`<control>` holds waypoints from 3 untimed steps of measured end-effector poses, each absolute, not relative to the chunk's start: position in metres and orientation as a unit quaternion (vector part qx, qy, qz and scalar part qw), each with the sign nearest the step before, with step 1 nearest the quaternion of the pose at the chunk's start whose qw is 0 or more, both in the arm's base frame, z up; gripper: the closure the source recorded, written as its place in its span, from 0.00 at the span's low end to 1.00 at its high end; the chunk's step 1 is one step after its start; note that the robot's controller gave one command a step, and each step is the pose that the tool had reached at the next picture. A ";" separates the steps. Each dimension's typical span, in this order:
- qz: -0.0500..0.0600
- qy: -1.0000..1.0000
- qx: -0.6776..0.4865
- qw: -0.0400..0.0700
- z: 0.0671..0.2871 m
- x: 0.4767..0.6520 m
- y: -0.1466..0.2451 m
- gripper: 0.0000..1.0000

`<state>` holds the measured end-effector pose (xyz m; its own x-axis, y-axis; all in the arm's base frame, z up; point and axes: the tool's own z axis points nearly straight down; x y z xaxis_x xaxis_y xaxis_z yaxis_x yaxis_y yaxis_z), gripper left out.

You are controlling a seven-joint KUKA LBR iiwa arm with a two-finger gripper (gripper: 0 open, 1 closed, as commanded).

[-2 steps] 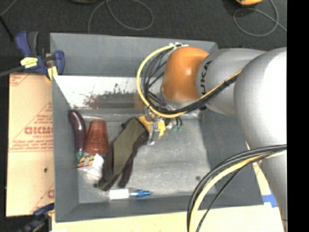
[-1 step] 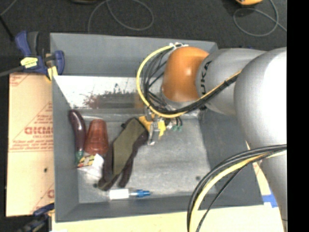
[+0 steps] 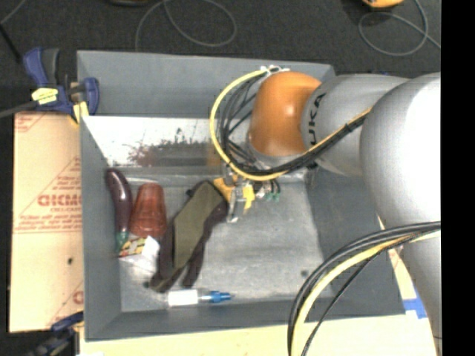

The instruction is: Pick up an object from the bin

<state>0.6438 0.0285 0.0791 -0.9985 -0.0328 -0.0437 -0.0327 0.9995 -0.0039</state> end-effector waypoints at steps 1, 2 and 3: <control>-0.002 1.000 -0.017 0.022 0.079 0.644 0.028 1.00; -0.002 1.000 -0.017 0.022 0.079 0.644 0.029 1.00; -0.002 1.000 -0.017 0.022 0.079 0.644 0.029 1.00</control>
Offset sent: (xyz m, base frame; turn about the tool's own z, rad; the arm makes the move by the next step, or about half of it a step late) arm 0.0000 0.0000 0.0000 0.0000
